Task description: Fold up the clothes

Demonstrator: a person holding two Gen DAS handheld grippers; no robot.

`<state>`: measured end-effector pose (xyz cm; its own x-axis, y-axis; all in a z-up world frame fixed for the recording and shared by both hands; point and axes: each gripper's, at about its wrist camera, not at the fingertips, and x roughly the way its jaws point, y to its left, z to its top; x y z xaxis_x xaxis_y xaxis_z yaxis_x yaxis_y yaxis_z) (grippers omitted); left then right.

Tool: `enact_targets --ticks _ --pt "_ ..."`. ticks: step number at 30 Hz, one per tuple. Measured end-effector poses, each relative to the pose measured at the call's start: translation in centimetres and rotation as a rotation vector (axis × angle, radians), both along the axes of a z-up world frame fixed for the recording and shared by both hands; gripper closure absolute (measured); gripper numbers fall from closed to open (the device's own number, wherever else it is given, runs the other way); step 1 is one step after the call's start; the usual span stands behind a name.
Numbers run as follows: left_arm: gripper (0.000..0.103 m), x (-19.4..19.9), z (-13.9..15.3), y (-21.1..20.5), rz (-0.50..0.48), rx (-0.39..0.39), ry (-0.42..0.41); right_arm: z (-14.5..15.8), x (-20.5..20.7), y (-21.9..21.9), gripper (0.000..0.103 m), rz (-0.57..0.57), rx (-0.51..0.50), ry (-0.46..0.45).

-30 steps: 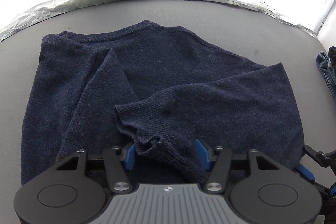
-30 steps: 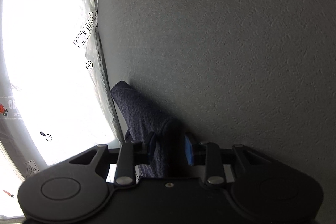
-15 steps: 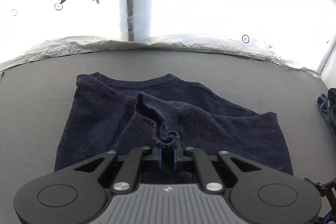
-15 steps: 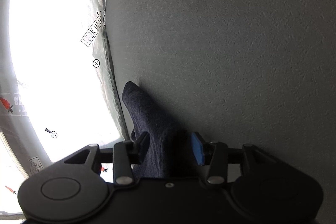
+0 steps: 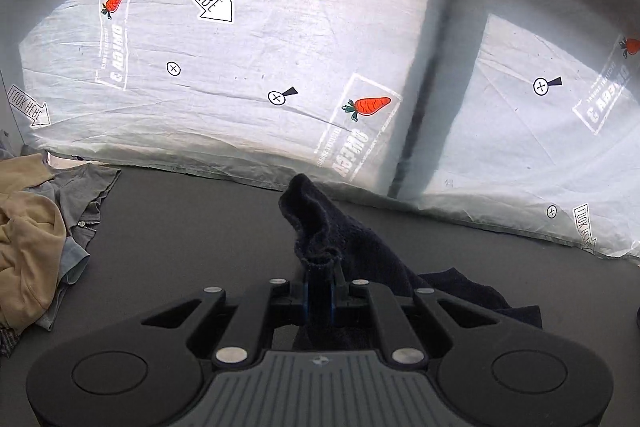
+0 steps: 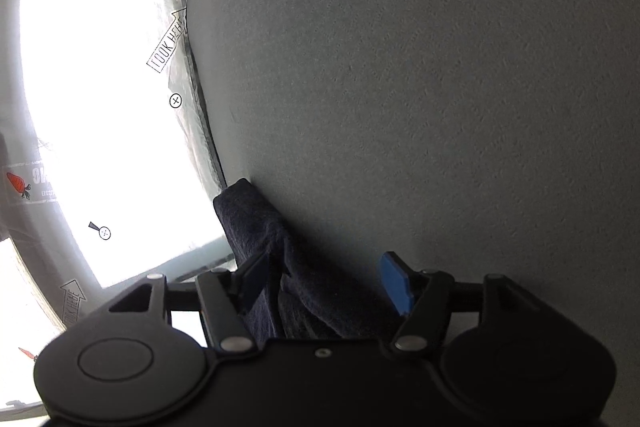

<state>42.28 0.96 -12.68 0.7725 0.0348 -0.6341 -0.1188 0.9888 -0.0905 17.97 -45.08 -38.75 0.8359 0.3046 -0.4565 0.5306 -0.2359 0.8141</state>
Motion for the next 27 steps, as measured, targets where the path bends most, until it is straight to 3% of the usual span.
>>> enact_targets --ticks 5,11,14,19,21,23,27 --pt "0.093 0.5 0.3 5.4 0.024 -0.053 0.011 -0.1 -1.1 3.4 0.035 -0.062 0.028 0.028" --pt "0.094 0.9 -0.4 9.4 0.009 -0.069 0.007 -0.1 -1.8 7.7 0.077 -0.176 0.068 0.016" --pt "0.094 1.0 -0.7 11.5 0.001 -0.077 0.004 0.5 -1.6 9.5 0.088 -0.211 0.051 0.02" --pt "0.094 2.1 -0.7 15.2 0.012 -0.07 0.0 2.8 -0.6 11.7 0.085 -0.167 -0.065 0.019" --pt "0.094 2.5 -0.9 16.6 0.029 -0.081 0.009 4.0 -0.2 12.2 0.064 -0.128 -0.155 0.047" --pt "0.094 2.7 -1.3 17.6 0.041 -0.099 0.02 4.2 -0.2 12.1 0.059 -0.114 -0.204 0.064" --pt "0.094 2.7 -2.2 19.0 0.067 -0.139 0.04 2.9 -1.6 12.3 0.059 -0.165 -0.105 0.069"
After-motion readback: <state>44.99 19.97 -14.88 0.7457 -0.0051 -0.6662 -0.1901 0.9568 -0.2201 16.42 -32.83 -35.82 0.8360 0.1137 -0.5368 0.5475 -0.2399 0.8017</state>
